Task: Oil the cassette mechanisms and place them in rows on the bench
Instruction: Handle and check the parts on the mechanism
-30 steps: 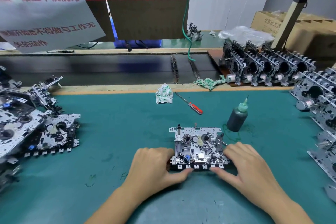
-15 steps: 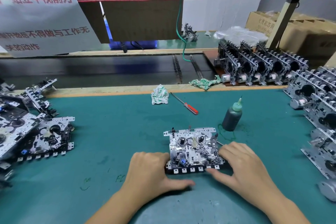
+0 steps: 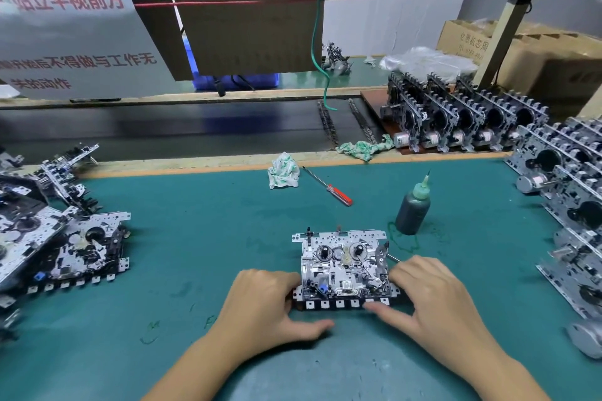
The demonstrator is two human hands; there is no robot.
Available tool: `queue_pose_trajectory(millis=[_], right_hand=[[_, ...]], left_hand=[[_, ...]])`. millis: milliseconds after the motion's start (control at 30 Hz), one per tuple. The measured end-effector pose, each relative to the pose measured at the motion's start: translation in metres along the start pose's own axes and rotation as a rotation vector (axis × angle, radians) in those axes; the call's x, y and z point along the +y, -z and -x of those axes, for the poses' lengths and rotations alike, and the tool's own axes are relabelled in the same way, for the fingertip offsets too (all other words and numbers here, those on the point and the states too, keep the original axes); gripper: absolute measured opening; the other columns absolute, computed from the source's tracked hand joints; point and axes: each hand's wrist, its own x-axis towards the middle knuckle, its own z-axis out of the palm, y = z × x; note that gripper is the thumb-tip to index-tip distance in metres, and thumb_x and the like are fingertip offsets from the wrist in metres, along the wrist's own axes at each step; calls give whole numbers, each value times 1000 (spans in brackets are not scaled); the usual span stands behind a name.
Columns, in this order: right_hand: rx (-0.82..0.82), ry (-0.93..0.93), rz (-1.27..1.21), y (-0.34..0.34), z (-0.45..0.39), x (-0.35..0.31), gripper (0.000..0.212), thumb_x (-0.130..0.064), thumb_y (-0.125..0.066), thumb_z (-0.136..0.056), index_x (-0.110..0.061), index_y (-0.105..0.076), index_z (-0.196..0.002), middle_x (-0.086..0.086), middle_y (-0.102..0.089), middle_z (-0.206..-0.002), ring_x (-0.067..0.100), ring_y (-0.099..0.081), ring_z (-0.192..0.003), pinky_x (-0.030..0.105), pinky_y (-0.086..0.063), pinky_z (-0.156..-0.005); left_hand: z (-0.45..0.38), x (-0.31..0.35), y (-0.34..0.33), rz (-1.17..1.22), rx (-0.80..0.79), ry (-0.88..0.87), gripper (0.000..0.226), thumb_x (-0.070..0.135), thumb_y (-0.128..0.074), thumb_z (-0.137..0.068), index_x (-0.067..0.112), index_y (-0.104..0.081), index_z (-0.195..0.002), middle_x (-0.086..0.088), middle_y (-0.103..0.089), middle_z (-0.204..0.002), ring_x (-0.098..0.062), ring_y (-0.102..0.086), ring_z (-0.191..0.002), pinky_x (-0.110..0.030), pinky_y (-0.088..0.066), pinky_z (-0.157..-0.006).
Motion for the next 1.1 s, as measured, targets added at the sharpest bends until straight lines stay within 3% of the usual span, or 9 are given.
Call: queue_pose_trajectory(millis=[133, 267, 367, 433, 533, 700, 800, 867, 1100], right_hand=[[-22, 14, -25, 1, -2, 1, 50, -63, -51, -77, -16, -50, -58, -8, -46, -59, 16, -45, -57, 20, -29, -66], [-57, 38, -46, 2, -2, 2, 52, -66, -57, -71, -15, -51, -59, -7, -47, -60, 17, -46, -58, 25, -35, -71], [-22, 38, -14, 2, -1, 0, 49, -60, -53, -76, -15, -52, -58, -6, -48, -59, 18, -48, -57, 25, -35, -70], [3, 31, 22, 1, -1, -1, 47, -58, -51, -77, -16, -51, -57, -6, -48, -57, 18, -49, -57, 24, -34, -69], [11, 9, 33, 0, -2, -2, 48, -58, -50, -78, -16, -53, -57, -7, -50, -58, 18, -50, -57, 24, -34, -69], [-17, 34, -16, 1, -2, 0, 49, -62, -56, -73, -16, -50, -56, -6, -47, -57, 19, -47, -57, 26, -35, -74], [8, 17, 12, 0, 1, -1, 50, -60, -53, -76, -15, -50, -54, -6, -47, -55, 20, -49, -56, 27, -36, -73], [19, 1, 47, 0, 0, -2, 48, -59, -50, -76, -15, -52, -56, -7, -49, -56, 19, -50, -57, 25, -34, -72], [20, 25, 105, 0, -4, -1, 51, -61, -47, -77, -15, -53, -56, -6, -50, -56, 19, -51, -56, 27, -34, -73]], left_hand=[[0, 6, -2, -62, 113, 10, 53, 63, -50, -66, 15, -45, -45, 2, -42, -35, -20, -42, -32, -20, -34, -30], [-1, 7, 1, -63, 169, -6, 46, 63, -50, -66, 22, -46, -47, 2, -42, -35, -19, -41, -32, -15, -26, -33], [0, 4, 1, -81, 145, -56, 53, 76, -46, -65, 26, -35, -48, 4, -43, -35, -17, -41, -32, -17, -26, -34], [0, 7, 2, -91, 132, -14, 63, 85, -42, -57, 24, -36, -45, 5, -42, -34, -14, -41, -31, -21, -26, -34], [-4, 18, 2, -102, 154, 96, 65, 82, -43, -54, 19, -42, -38, 2, -42, -32, -16, -41, -30, -18, -18, -38], [-5, 19, -1, -106, 109, 154, 63, 80, -41, -54, 19, -49, -41, 0, -48, -36, -17, -49, -35, -18, -26, -37], [-6, 6, 0, -92, -14, 109, 74, 93, -33, -47, 20, -45, -56, 1, -54, -49, -18, -54, -53, -28, -34, -51], [-7, -2, 2, -53, -105, 56, 79, 97, -34, -43, 19, -40, -56, 5, -45, -47, -18, -49, -55, -28, -35, -57], [-5, -5, 1, 28, -43, -22, 69, 91, -45, -52, 25, -26, -50, 8, -34, -41, -17, -42, -49, -26, -34, -53]])
